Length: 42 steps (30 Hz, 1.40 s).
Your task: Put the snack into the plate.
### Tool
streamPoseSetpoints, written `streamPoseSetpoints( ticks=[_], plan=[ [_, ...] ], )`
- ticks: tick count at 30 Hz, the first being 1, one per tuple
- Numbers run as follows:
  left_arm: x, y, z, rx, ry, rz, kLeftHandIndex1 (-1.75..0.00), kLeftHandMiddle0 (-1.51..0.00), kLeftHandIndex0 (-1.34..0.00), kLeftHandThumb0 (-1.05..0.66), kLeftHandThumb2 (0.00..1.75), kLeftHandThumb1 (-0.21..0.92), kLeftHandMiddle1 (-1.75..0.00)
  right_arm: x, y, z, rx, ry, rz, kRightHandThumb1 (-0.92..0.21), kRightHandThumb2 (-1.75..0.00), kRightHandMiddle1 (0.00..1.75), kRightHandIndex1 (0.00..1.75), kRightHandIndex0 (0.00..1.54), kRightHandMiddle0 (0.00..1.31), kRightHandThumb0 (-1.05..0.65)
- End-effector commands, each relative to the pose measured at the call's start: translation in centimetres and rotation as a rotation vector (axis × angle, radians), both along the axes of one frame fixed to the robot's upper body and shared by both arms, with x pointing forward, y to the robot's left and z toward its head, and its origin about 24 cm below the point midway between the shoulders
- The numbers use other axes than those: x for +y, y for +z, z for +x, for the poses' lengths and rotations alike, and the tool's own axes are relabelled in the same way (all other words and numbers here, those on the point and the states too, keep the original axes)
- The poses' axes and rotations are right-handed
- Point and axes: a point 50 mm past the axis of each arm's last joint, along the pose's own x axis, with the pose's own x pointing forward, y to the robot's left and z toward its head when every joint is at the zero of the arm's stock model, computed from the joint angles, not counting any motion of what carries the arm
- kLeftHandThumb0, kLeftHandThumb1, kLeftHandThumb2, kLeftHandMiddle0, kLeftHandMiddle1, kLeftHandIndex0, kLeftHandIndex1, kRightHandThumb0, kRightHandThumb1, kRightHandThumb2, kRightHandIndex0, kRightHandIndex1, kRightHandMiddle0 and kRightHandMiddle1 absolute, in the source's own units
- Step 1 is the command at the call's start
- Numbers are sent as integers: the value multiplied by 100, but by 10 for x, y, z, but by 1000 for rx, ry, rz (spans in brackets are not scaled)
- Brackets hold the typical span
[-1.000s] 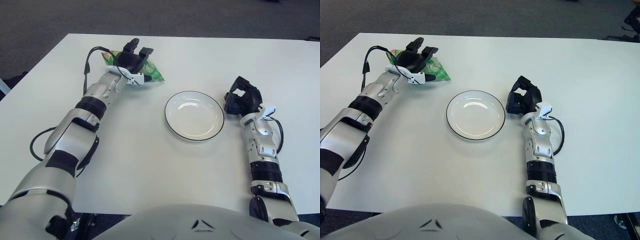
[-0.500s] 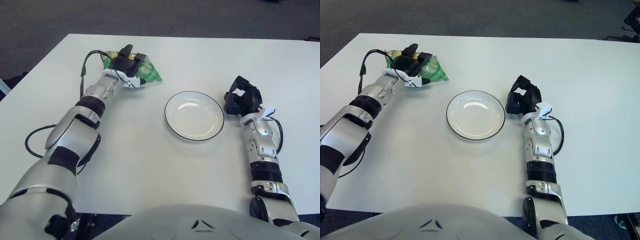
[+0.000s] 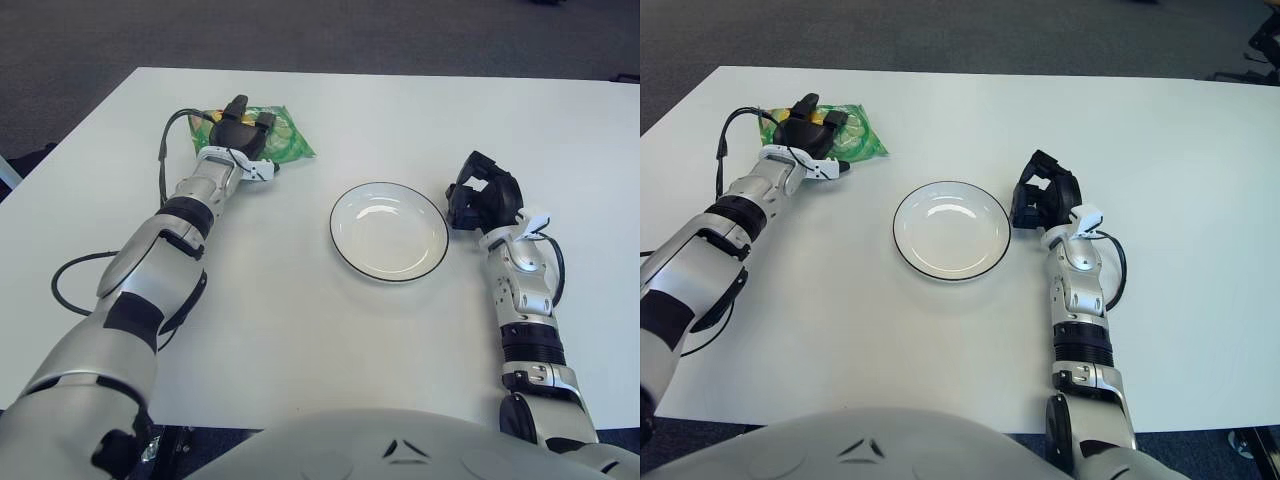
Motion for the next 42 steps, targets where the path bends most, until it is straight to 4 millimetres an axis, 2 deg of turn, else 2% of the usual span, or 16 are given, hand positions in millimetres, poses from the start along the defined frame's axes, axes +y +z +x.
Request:
streamPoseSetpoints(
  ticks=[1,8,10,11,13,17,19,21,22,25,29,31,33,34,37,42],
  plan=[
    [2,-1,0,-14,29,-4,-57,-3,0,-105,70,92,-2,-5,-40,-22,142,-25,28,-9,-160,175,175,137,81,-58],
    [9,-5,-2,-25,57,-14,-65,-9,0,-103,56,92,-7,-5,-41,-23,145,-16,29,-8,-161,175,175,137,81,-59],
    [10,-6,-3,-31,64,-18,-73,-4,0,-97,50,87,-34,-4,-40,-23,145,-12,28,-8,-161,175,175,137,81,-59],
    [13,-9,-4,-30,71,-19,-75,-3,0,-95,51,85,-39,-4,-40,-23,145,-10,28,-8,-161,175,175,137,82,-59],
    [14,-12,-5,-29,77,-20,-82,-1,0,-84,65,67,-59,-5,-40,-23,145,-8,27,-8,-161,175,175,137,82,-59],
    [18,-17,-8,-40,97,-17,-92,0,0,-67,86,47,-90,-5,-40,-24,148,-3,23,-7,-162,175,175,137,82,-59],
    [18,-17,-8,-60,108,-19,-105,0,0,-40,112,26,-131,-4,-40,-24,150,1,22,-7,-163,175,175,137,83,-60],
    [18,-18,-9,-88,117,-22,-117,0,0,-17,127,16,-147,-4,-40,-24,152,7,21,-6,-163,175,175,137,83,-60],
    [18,-18,-10,-101,120,-22,-126,0,0,-4,135,12,-155,-4,-40,-24,153,10,20,-6,-163,175,175,137,83,-60],
    [18,-19,-12,-144,118,-11,-142,0,0,13,147,7,-168,-4,-40,-24,153,19,16,-6,-164,175,175,137,84,-60],
    [21,-22,-15,-179,98,11,-158,-5,0,21,153,8,-173,-4,-40,-24,151,29,17,-6,-164,175,175,138,84,-60],
    [22,-24,-17,-190,84,20,-168,-33,-12,34,133,28,-174,-4,-40,-25,150,32,19,-6,-164,175,175,138,84,-60],
    [23,-24,-18,-197,65,26,-171,-43,-22,39,127,33,-174,-4,-40,-25,150,34,21,-6,-164,175,175,138,84,-60],
    [23,-24,-18,-199,56,29,-172,-50,-36,42,130,32,-174,-4,-40,-25,151,36,22,-6,-164,175,175,138,84,-60],
    [24,-25,-19,-202,34,33,-174,-60,-58,47,135,28,-175,-4,-40,-25,152,38,23,-6,-164,175,175,138,84,-60],
    [25,-25,-20,-203,10,15,-175,-68,-79,51,143,22,-175,-3,-40,-25,157,44,20,-6,-163,175,175,138,83,-60]
  ],
)
